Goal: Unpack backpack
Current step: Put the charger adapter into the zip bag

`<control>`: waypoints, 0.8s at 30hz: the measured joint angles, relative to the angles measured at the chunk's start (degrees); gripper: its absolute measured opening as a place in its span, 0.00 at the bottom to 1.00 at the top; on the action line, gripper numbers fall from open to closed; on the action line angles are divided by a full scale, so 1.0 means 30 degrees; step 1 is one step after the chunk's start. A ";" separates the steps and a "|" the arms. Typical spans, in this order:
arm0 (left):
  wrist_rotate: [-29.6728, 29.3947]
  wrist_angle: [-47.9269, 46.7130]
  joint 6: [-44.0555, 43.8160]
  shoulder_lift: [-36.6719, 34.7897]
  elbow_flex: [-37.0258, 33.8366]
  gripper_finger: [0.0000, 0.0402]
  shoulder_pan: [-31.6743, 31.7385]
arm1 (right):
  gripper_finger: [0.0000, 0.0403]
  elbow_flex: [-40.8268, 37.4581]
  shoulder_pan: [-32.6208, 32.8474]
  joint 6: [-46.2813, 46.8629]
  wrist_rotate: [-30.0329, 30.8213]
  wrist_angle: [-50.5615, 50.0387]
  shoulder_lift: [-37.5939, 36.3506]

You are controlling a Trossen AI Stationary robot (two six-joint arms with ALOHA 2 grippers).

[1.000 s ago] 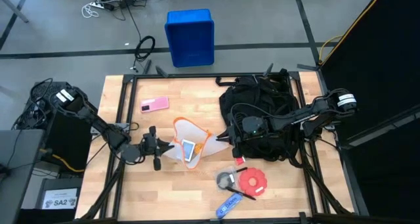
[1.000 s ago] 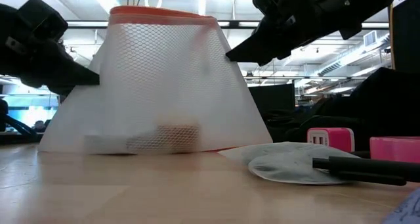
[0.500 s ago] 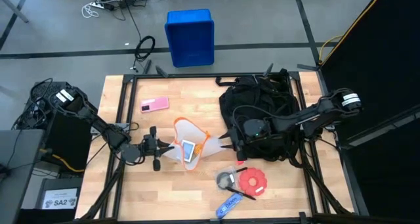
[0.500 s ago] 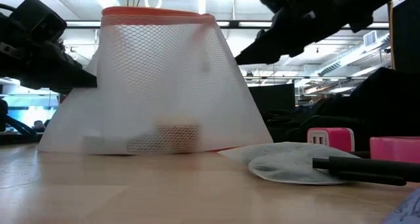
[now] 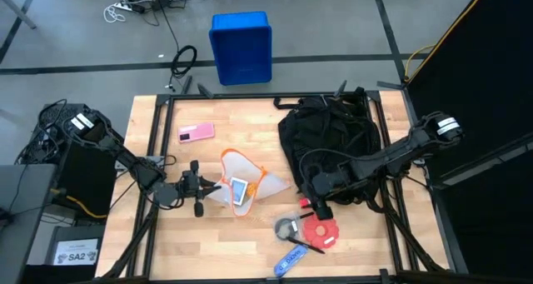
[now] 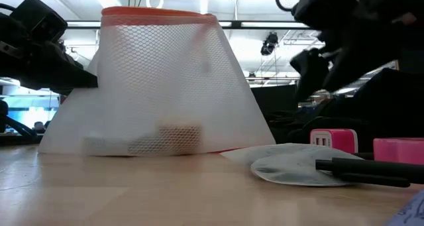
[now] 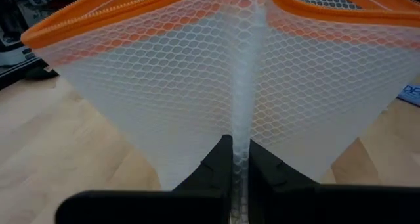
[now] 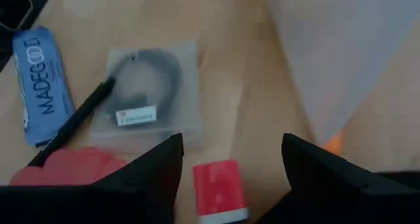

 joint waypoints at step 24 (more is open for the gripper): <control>0.0207 0.0362 -0.0162 0.0000 0.0000 0.00 -0.0007 | 0.28 -0.0007 -0.0706 -0.0062 -0.0105 0.0379 0.2597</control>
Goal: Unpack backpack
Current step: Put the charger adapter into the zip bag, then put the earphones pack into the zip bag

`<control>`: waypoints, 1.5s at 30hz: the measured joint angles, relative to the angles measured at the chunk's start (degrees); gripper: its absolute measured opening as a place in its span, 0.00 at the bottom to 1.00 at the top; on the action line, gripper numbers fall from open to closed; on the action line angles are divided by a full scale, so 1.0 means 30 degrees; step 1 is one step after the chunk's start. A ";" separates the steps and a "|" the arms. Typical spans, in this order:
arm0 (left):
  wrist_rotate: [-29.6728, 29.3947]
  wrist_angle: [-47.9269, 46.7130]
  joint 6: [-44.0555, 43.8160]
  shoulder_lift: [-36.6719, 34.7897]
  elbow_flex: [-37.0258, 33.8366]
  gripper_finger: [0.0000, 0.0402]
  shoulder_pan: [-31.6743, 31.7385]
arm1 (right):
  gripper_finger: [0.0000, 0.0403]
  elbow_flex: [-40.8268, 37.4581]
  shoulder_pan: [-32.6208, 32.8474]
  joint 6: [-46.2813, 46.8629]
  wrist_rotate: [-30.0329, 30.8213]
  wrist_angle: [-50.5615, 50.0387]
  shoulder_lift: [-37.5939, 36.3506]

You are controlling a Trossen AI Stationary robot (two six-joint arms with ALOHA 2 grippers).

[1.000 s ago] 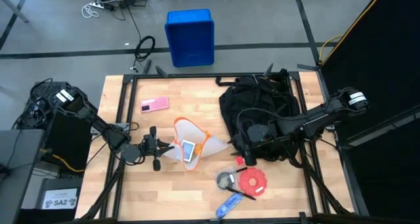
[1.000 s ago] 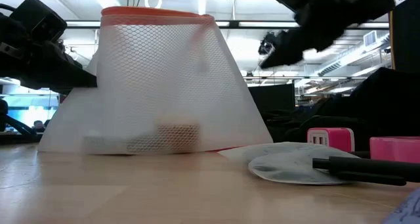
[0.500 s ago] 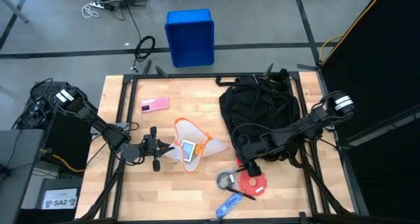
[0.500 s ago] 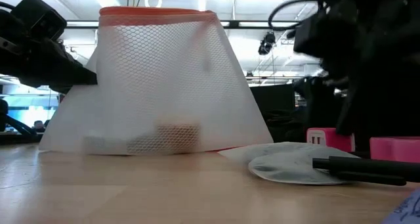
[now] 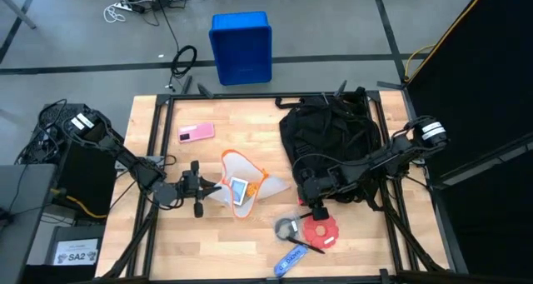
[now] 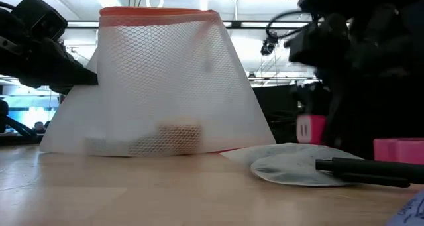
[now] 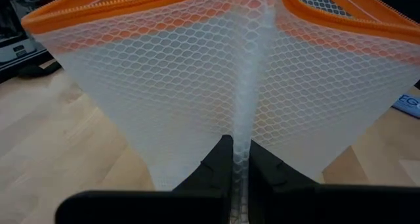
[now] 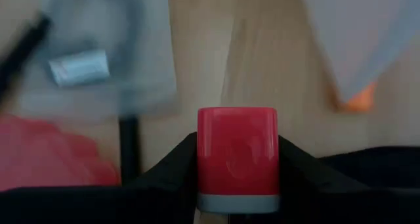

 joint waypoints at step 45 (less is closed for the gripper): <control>-0.0005 0.0080 -0.0226 -0.0007 0.0000 0.00 0.0000 | 0.60 1.2560 -0.2945 -0.6906 -0.1246 0.1609 0.4480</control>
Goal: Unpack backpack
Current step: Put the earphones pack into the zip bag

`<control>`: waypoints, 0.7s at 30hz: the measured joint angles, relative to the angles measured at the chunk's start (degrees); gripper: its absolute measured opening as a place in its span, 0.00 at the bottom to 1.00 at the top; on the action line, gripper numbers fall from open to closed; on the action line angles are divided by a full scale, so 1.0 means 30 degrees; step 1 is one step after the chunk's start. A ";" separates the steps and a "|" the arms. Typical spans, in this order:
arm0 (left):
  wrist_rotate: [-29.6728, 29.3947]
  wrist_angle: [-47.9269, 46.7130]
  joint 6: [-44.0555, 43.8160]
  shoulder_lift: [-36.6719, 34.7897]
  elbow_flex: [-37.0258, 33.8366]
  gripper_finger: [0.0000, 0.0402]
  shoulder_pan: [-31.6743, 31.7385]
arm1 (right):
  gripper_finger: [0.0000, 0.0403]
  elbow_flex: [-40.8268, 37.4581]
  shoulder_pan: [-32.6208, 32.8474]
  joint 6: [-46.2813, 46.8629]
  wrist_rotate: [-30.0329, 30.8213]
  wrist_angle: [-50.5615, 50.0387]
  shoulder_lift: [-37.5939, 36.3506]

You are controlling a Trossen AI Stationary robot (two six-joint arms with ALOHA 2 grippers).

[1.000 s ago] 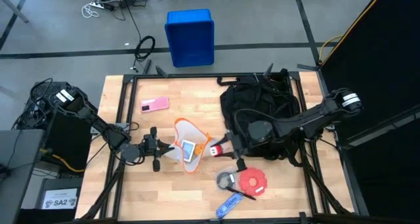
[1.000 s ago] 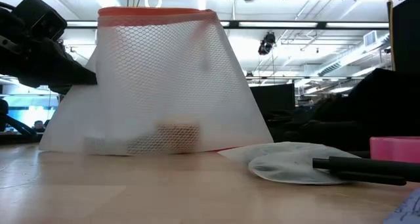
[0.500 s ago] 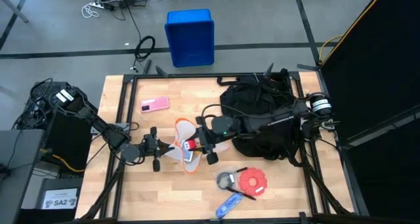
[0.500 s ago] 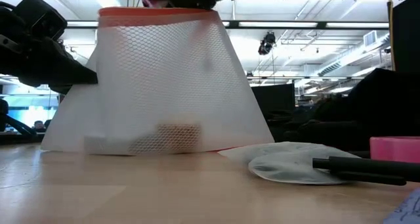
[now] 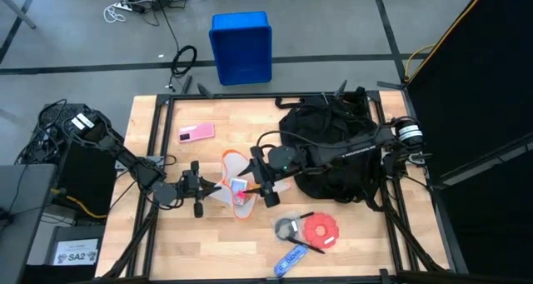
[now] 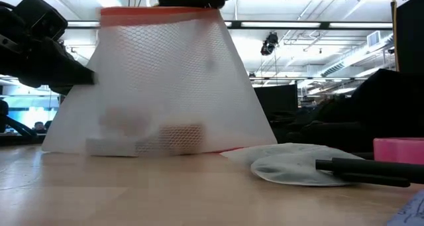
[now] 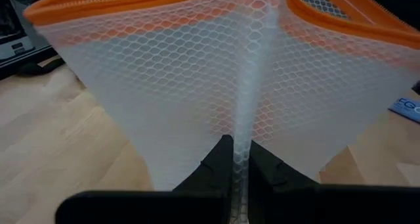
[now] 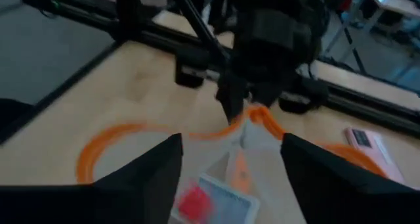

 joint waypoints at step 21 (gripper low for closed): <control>0.0284 0.0146 -0.0352 0.0007 0.0007 0.00 -0.0001 | 0.58 -0.2900 0.6356 0.7987 0.3257 -0.6649 -0.0251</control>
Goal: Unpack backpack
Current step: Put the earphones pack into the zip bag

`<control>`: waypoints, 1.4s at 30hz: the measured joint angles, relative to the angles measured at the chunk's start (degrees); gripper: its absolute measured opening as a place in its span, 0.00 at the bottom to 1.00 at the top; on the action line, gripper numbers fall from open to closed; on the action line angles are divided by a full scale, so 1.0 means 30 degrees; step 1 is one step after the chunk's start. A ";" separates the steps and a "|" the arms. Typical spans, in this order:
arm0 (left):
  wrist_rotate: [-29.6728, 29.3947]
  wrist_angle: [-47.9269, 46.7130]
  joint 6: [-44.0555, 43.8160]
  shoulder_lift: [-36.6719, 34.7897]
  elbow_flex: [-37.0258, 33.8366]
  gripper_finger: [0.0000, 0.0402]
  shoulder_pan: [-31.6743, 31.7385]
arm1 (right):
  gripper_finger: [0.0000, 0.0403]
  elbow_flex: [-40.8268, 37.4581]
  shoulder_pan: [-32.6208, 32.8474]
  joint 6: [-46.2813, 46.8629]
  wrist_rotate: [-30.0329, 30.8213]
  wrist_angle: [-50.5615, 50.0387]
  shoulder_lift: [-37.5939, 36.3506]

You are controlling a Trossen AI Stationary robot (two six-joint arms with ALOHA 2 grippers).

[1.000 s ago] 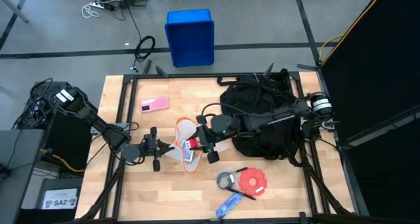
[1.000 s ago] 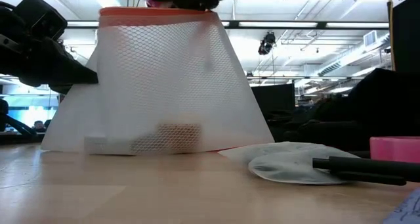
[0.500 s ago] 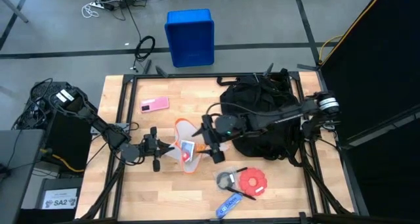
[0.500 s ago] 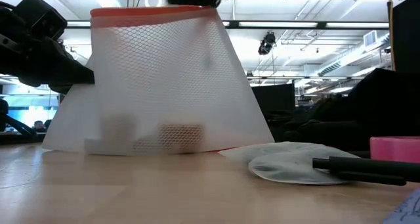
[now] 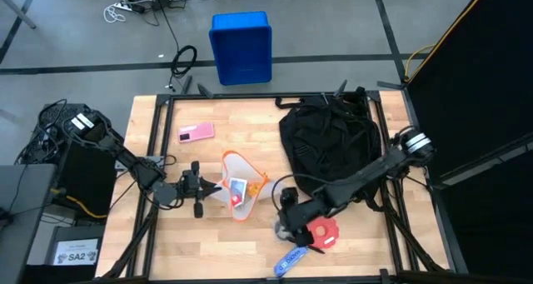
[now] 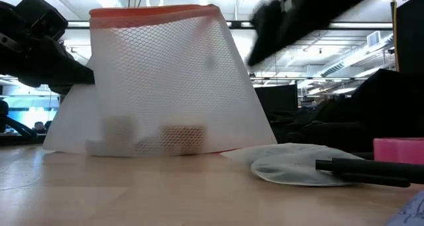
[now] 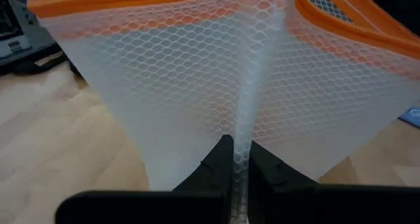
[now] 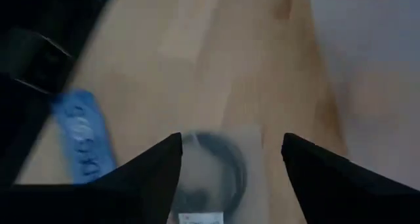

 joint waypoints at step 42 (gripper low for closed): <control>0.0216 -0.0012 -0.0158 0.0000 0.0036 0.00 0.0000 | 0.00 0.2783 -0.1108 -0.7024 0.5092 0.5447 -0.0470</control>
